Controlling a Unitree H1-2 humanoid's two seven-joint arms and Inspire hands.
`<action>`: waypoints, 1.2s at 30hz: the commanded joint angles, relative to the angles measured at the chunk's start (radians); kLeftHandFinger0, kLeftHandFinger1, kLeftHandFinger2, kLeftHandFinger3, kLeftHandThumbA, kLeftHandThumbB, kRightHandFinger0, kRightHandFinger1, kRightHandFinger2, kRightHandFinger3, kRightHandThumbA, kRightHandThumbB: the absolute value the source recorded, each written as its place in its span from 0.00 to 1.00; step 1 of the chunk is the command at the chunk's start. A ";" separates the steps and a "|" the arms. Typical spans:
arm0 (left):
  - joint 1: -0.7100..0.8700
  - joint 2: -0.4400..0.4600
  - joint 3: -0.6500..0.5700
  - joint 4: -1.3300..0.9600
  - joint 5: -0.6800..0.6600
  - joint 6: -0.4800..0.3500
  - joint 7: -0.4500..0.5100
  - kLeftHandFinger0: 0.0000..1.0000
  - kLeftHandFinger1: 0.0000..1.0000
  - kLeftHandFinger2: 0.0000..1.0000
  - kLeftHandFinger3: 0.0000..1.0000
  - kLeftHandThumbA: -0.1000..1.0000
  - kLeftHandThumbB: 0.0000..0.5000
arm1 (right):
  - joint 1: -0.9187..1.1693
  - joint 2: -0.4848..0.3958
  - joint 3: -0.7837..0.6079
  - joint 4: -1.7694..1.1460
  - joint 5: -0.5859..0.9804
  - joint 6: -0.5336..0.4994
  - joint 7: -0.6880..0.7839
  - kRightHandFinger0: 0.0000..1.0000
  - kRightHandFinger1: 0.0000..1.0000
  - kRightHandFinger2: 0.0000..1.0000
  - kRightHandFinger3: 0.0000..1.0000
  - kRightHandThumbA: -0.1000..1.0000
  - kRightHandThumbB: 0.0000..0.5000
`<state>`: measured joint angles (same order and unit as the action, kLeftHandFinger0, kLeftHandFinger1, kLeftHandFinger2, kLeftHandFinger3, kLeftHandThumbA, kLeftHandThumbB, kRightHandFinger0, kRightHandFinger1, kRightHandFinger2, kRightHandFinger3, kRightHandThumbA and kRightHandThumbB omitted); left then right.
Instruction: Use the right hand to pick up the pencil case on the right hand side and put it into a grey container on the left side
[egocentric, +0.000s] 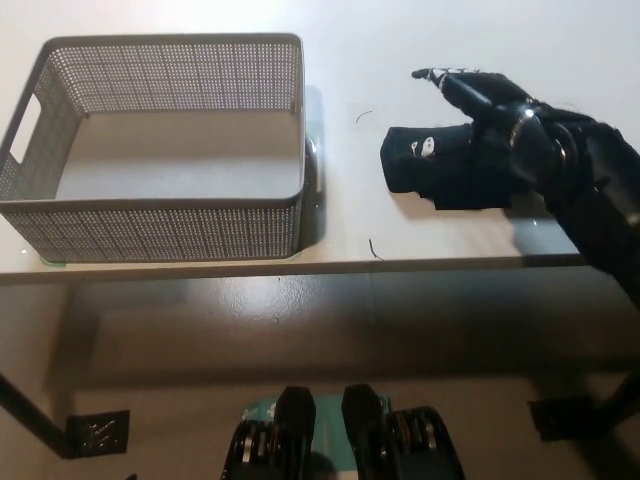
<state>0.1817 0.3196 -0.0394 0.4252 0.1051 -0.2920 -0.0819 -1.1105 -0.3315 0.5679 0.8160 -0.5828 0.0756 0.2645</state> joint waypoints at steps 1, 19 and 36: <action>0.027 0.032 0.017 -0.044 -0.019 -0.074 -0.016 1.00 1.00 1.00 1.00 1.00 0.69 | -0.185 0.012 0.022 0.103 -0.082 -0.022 -0.050 1.00 1.00 1.00 1.00 0.79 1.00; 0.026 0.040 0.006 -0.075 0.013 -0.060 -0.013 1.00 1.00 1.00 1.00 1.00 0.70 | -0.262 0.014 0.064 0.251 -0.125 -0.011 -0.023 1.00 1.00 1.00 1.00 0.83 1.00; 0.009 0.047 -0.004 -0.090 0.044 -0.034 -0.015 1.00 1.00 1.00 1.00 1.00 0.77 | -0.223 0.098 0.078 0.462 -0.117 -0.007 -0.021 1.00 1.00 1.00 1.00 0.85 1.00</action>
<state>0.1865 0.3449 -0.0411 0.3719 0.1229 -0.3146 -0.0949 -1.2974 -0.2458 0.6435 1.2534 -0.6928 0.0591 0.2561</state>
